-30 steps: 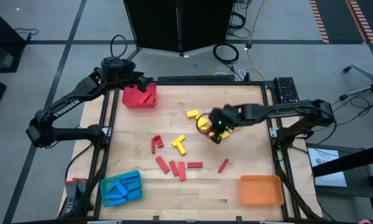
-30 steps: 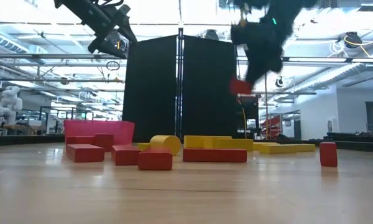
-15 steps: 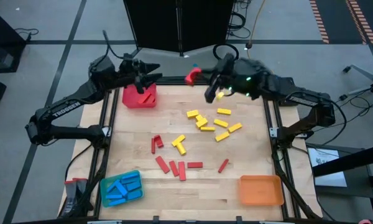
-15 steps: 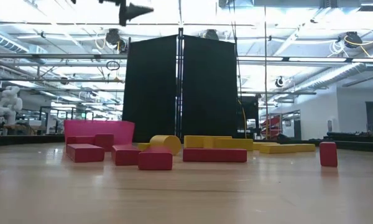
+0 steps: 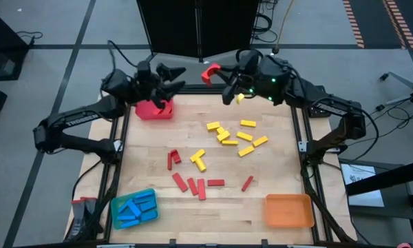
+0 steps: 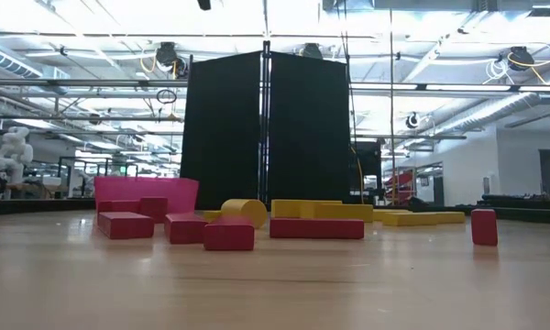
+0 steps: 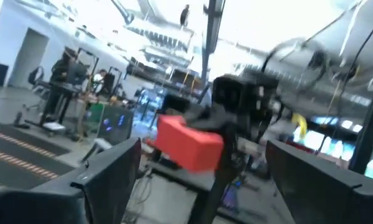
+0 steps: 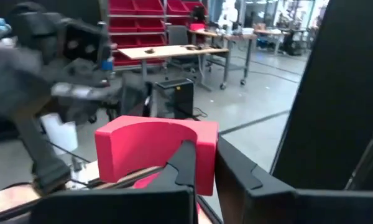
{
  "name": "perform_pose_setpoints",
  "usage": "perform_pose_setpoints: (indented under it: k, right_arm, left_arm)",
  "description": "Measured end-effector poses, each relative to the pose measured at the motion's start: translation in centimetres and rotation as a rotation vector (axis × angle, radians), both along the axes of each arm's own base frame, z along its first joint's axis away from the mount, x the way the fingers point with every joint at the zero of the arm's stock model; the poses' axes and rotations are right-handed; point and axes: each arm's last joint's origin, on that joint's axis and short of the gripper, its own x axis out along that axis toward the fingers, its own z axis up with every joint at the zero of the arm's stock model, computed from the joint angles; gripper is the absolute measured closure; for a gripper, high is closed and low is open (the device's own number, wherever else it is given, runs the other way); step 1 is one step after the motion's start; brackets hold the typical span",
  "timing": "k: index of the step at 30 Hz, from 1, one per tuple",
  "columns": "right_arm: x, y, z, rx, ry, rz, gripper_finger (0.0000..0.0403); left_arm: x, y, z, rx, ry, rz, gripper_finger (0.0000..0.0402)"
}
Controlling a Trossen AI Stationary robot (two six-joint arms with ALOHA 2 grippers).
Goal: Sort blocks
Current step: Put the red block into the red bin
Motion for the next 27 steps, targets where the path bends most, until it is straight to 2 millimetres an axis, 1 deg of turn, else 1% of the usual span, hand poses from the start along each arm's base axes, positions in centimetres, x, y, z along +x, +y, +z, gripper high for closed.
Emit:
perform_pose_setpoints:
  k: [3,7,15,17,22,27]
  right_arm:
    - [0.5,-0.5,-0.1,0.0,-0.018,-0.013,0.0382]
    - [0.7,-0.8,-0.3,0.011,-0.022,-0.015,0.0382]
    - [0.9,-0.8,-0.5,0.018,-0.017,0.011,0.0382]
    - [1.3,-0.9,-0.8,0.019,-0.009,0.011,0.0382]
    - [1.9,-1.0,-1.4,0.027,0.011,0.032,0.0382]
    - [2.1,-1.0,-1.6,0.03,0.023,0.035,0.0382]
  left_arm:
    - [1.1,-0.5,-0.6,0.049,0.033,0.02,0.0052]
    - [1.8,-1.0,-1.0,0.103,0.053,0.067,0.0052]
    - [3.0,-1.2,-1.8,0.092,0.075,0.084,0.0052]
    - [3.4,-1.3,-1.9,0.096,0.064,0.075,0.0052]
    - [3.9,-1.2,-2.2,0.083,0.055,0.111,0.0052]
    - [3.9,-1.2,-2.1,0.076,0.048,0.134,0.0052]
